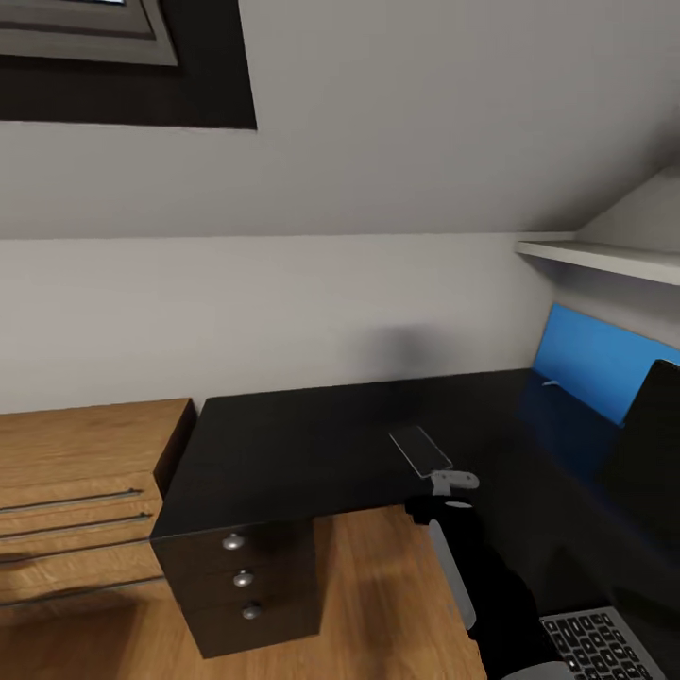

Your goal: In the bedroom, organize the workspace by keeping the computer under the desk, ensuring the monitor is on the desk, placing the keyboard on the desk next to the monitor, placing the mouse on the desk next to the keyboard, moving the folder from the swivel chair onto the desk next to the mouse, stacking the notebook on top of the folder with the pen on top of the notebook, and positioning the swivel chair next to the desk.

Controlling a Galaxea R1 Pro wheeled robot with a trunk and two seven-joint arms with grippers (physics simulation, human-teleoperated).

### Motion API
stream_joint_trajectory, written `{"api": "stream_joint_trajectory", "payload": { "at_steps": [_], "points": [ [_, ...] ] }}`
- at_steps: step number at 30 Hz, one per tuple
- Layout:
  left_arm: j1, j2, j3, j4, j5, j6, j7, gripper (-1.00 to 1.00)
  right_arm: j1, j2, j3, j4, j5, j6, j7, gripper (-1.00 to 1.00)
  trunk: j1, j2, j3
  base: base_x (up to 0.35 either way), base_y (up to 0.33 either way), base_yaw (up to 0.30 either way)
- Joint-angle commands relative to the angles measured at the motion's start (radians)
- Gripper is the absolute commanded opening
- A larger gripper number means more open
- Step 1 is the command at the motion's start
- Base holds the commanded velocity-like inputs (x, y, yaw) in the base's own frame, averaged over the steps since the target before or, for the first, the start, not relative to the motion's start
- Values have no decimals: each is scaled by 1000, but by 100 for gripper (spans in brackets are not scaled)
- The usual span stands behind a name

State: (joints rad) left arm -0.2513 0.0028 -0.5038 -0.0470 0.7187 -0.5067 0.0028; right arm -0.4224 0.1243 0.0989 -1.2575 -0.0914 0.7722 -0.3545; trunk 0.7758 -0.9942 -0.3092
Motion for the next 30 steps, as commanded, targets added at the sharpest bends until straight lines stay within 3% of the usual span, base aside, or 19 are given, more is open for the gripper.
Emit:
{"api": "stream_joint_trajectory", "payload": {
  "at_steps": [1,13,20,22,25,28,30],
  "points": [
    [0,0,-9,0,8,-3,0,100,-1,0,-4,-1,-10,2,-9,-100,0,-1,-1,0,0,-243],
    [0,0,-9,0,8,-3,0,100,-1,-39,-14,-18,-9,2,-6,-100,0,-1,2,0,0,-243],
    [0,1,-7,0,8,-3,0,100,-1,-88,-16,1,-12,-11,-2,-100,0,-1,3,0,0,-177],
    [0,1,-7,1,9,-4,0,100,-1,-112,-18,17,-14,-19,2,-100,0,-1,3,0,0,-39],
    [0,2,-7,1,10,-3,0,100,-1,-138,-55,24,-17,-23,33,-100,0,-1,3,0,0,-14],
    [0,2,-7,1,10,-3,0,100,-1,-150,-151,28,-17,-25,138,-100,0,-1,3,0,0,-4],
    [0,2,-7,1,10,-3,0,100,-1,-157,-177,31,-13,-26,178,-100,0,-1,3,0,0,-1]
  ]
}}
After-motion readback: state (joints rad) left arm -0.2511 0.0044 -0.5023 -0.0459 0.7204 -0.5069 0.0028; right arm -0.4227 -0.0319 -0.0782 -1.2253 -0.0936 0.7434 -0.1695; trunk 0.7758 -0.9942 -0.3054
